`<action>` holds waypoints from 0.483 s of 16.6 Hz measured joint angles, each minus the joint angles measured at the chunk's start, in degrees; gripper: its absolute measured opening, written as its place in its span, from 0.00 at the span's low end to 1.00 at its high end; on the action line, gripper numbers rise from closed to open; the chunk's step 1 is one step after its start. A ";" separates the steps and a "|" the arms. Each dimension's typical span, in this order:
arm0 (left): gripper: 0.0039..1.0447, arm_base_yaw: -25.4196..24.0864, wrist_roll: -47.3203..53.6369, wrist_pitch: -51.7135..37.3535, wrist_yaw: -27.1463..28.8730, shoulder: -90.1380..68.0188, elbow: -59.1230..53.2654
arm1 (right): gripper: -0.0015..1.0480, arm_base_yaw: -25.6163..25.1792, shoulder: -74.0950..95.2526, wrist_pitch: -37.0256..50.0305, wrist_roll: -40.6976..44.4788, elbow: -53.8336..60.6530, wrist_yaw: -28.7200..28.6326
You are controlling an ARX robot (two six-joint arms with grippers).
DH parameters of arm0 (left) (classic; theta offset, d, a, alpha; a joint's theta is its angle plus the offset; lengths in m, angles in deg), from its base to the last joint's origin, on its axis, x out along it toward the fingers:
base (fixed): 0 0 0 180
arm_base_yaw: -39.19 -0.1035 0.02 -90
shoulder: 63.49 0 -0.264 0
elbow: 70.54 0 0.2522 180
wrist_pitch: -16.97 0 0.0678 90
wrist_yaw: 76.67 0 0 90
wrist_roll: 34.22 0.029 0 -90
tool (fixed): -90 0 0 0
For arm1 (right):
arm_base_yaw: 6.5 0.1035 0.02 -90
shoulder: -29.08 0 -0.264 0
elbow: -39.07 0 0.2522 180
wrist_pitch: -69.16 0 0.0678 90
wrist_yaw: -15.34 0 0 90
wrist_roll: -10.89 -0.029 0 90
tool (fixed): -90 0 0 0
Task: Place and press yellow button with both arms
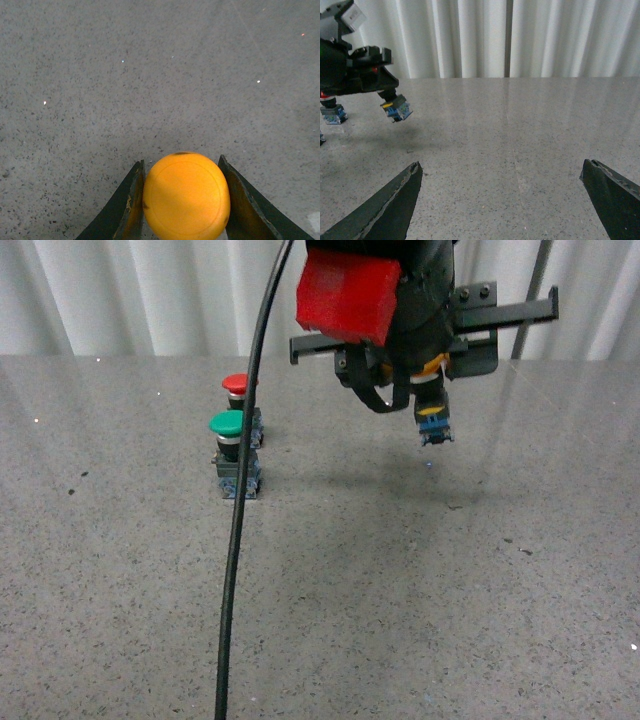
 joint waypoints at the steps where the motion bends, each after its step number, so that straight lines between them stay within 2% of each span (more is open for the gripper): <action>1: 0.34 0.00 -0.72 0.68 0.35 -1.51 0.83 | 0.94 0.00 0.00 0.02 0.00 0.00 0.00; 8: 0.33 0.22 -2.78 3.32 0.96 -5.40 4.81 | 0.94 0.00 0.00 0.02 0.00 0.00 -0.02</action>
